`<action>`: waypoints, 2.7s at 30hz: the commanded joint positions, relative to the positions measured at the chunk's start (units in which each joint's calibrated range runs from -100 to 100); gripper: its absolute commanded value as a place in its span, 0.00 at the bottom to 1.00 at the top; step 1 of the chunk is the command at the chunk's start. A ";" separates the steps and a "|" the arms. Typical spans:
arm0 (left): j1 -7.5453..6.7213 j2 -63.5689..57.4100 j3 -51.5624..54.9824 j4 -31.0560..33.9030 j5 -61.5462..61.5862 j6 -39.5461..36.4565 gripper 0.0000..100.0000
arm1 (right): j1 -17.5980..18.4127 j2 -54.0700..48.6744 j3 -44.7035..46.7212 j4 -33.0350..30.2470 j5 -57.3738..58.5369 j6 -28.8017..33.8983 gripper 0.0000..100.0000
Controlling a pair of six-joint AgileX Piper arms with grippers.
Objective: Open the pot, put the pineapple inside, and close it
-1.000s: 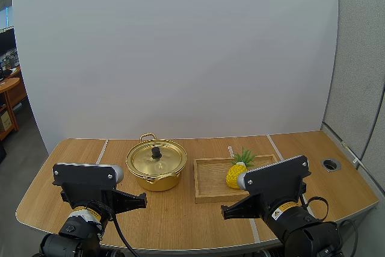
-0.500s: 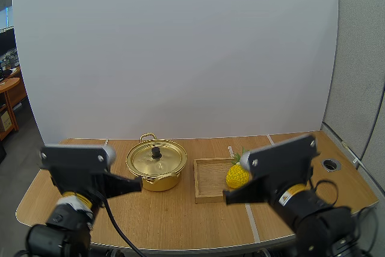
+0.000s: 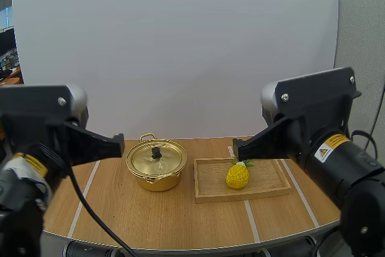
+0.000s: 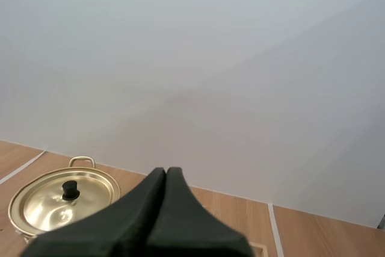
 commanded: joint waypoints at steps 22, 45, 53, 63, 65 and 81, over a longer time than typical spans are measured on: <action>0.23 28.78 -2.05 0.42 -9.26 1.62 0.00 | -0.22 26.37 -2.26 -9.86 10.61 9.29 0.00; 0.23 46.00 -2.05 -6.54 -17.35 5.43 1.00 | -0.22 39.81 -8.98 -9.86 7.78 9.29 1.00; 0.23 46.00 -2.05 -6.54 -16.99 11.41 1.00 | -0.22 39.81 -8.98 -7.75 8.33 9.26 1.00; 0.23 49.27 -3.00 -13.53 -14.13 28.15 1.00 | -0.22 39.81 -8.98 -7.63 8.33 9.26 1.00; 0.23 52.29 -4.62 -17.06 -10.56 32.44 1.00 | -0.22 39.81 -8.98 -7.63 8.33 9.26 1.00; 0.16 78.26 -19.30 -24.78 -1.73 44.41 1.00 | -0.22 39.81 -8.98 -7.63 8.33 9.26 1.00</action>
